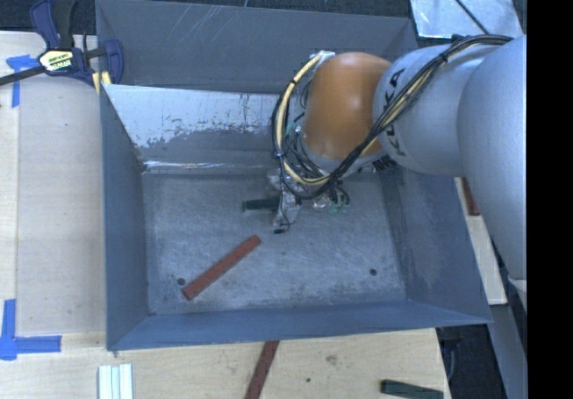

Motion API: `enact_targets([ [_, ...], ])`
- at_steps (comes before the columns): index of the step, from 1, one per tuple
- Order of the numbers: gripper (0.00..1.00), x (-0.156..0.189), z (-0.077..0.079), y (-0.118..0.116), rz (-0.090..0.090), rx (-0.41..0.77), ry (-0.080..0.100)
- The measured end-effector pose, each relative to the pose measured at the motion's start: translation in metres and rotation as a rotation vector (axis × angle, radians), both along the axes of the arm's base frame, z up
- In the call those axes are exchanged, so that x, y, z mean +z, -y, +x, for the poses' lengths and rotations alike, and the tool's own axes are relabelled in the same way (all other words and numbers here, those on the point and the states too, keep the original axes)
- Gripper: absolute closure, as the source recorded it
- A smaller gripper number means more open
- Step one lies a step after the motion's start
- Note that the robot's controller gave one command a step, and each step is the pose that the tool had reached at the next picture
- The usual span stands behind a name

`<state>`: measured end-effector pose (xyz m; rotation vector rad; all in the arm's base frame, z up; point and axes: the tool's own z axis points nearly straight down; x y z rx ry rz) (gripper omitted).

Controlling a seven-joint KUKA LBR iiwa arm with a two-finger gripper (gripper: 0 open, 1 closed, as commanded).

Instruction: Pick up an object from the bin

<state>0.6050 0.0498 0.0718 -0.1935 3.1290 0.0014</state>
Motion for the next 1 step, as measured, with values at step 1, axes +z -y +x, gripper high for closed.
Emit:
enact_targets([
  [1,1.0,0.1964,-0.0267,-0.0026,0.0,-0.04,0.004],
])
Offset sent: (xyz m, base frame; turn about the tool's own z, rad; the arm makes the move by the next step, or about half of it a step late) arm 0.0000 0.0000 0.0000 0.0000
